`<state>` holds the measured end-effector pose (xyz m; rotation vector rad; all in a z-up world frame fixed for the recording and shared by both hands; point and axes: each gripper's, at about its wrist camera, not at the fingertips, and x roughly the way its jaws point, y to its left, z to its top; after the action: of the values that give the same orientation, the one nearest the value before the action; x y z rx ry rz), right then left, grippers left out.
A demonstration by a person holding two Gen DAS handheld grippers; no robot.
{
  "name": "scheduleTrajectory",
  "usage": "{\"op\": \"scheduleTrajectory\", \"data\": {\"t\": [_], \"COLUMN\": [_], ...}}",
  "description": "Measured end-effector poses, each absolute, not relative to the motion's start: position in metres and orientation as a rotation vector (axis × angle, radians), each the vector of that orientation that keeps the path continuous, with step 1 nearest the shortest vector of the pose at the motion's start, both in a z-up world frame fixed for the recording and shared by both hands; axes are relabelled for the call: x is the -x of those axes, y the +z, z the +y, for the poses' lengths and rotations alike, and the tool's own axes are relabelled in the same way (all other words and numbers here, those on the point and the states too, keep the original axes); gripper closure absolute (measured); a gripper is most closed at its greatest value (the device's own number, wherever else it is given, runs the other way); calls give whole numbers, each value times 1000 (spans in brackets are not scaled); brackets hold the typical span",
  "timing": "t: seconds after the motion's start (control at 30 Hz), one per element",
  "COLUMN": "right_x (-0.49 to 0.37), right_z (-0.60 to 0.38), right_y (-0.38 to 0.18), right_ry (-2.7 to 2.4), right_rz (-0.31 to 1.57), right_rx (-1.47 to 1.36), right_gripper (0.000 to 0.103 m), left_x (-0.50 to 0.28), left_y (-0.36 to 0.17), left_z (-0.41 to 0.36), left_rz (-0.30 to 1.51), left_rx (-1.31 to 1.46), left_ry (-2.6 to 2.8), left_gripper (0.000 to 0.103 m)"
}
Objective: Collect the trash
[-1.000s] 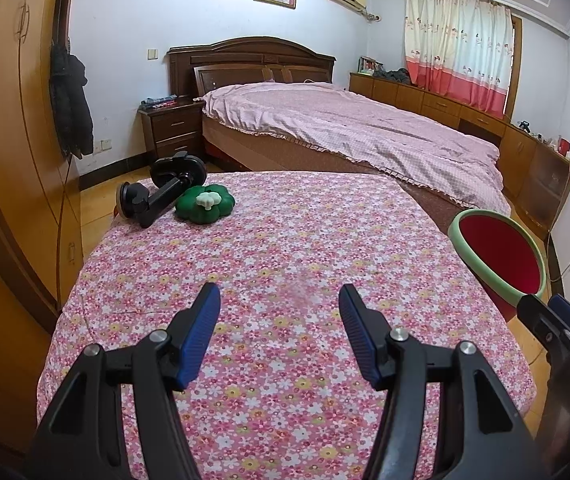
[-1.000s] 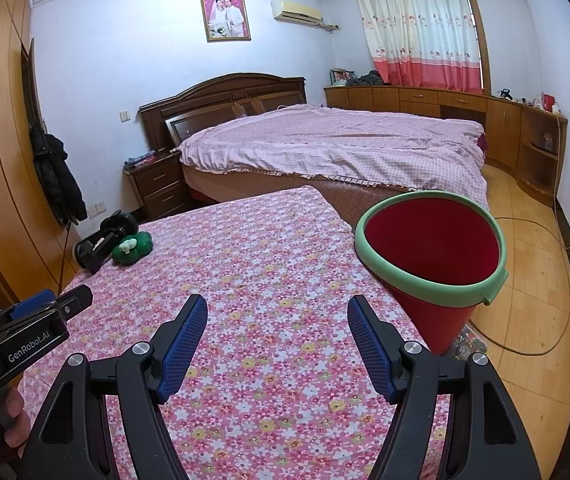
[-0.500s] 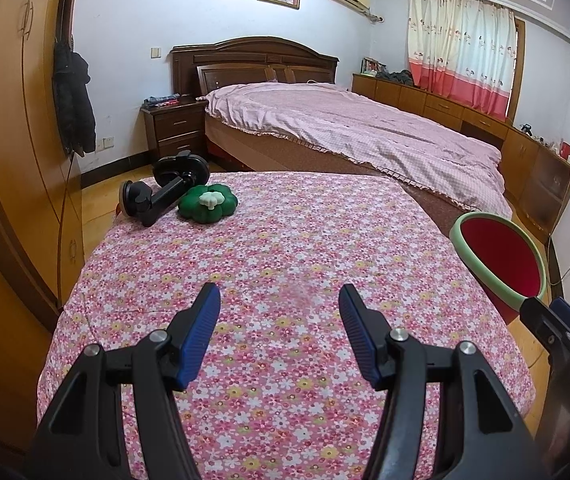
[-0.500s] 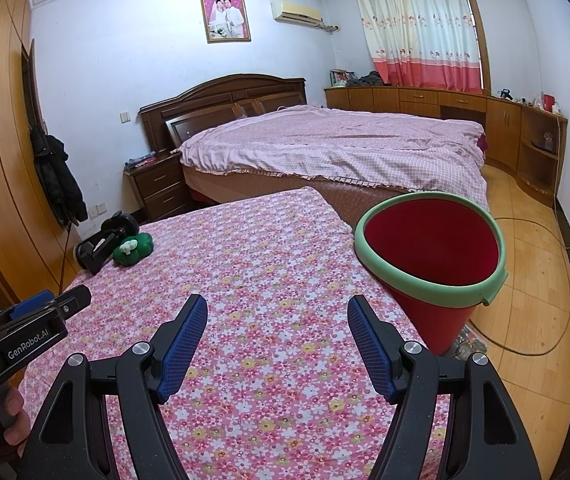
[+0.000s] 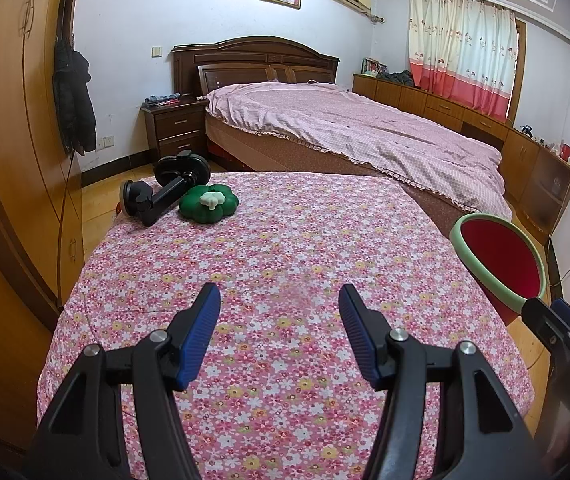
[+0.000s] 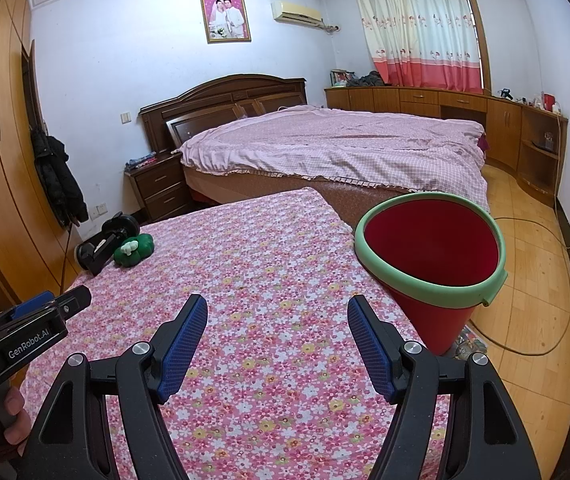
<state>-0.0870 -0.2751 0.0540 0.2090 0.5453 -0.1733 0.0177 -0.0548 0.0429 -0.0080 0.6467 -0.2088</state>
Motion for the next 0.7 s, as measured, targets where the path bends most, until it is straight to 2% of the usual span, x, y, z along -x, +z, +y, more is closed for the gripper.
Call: {"op": "scheduleTrajectory", "data": {"t": [0.7], "right_x": [87], "right_z": [-270], "right_y": [62], "right_ry": [-171], "right_rz": [538], "right_rx": [-201], "right_gripper": [29], "left_x": [-16], "left_y": [46], "left_z": [-53], "left_rz": [644], "left_rx": [24], "left_ry": [-206], "left_gripper": [42]}}
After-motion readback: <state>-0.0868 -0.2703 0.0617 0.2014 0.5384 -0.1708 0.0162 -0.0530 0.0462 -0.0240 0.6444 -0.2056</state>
